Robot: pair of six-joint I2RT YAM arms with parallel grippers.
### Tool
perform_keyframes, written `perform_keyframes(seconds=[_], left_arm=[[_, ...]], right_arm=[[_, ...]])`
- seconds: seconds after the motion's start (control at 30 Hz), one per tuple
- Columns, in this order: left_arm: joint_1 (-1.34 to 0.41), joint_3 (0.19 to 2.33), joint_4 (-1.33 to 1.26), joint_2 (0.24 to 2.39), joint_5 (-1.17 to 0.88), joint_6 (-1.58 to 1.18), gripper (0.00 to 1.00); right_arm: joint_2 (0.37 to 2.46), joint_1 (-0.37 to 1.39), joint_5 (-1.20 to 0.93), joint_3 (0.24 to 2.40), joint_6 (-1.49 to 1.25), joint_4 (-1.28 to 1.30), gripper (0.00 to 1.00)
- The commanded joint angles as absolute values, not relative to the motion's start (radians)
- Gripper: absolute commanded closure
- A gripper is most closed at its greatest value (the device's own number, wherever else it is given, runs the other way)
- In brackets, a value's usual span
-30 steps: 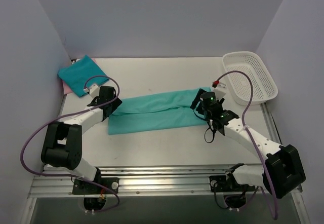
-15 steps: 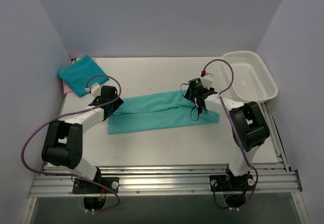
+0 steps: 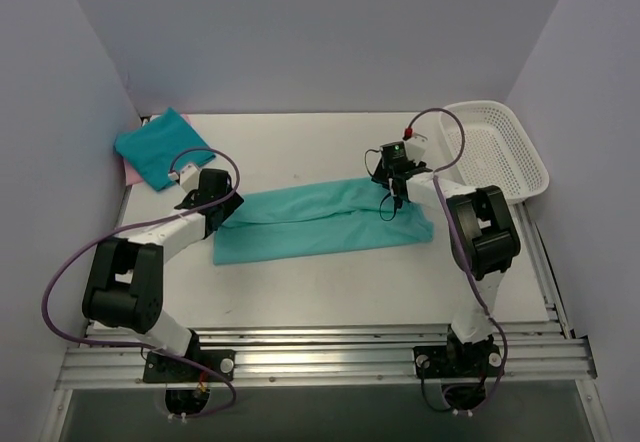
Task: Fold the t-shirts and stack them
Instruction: Fold the other side of the tshirt into a rectangle
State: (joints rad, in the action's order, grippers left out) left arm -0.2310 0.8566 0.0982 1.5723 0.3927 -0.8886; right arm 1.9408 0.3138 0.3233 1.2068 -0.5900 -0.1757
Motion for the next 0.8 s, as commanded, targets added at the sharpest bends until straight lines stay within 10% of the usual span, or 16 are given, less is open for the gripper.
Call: perform_keyframes(seconds=[0.0, 0.77], left_arm=[[-0.222, 0.873, 0.041, 1.589, 0.407, -0.874, 0.22], [-0.206, 0.868, 0.035, 1.586, 0.396, -0.870, 0.22]], right_arm=[[1.960, 0.316, 0.314, 1.233, -0.577, -0.186, 0.40], [1.956, 0.296, 0.288, 1.164, -0.572, -0.213, 0.90]])
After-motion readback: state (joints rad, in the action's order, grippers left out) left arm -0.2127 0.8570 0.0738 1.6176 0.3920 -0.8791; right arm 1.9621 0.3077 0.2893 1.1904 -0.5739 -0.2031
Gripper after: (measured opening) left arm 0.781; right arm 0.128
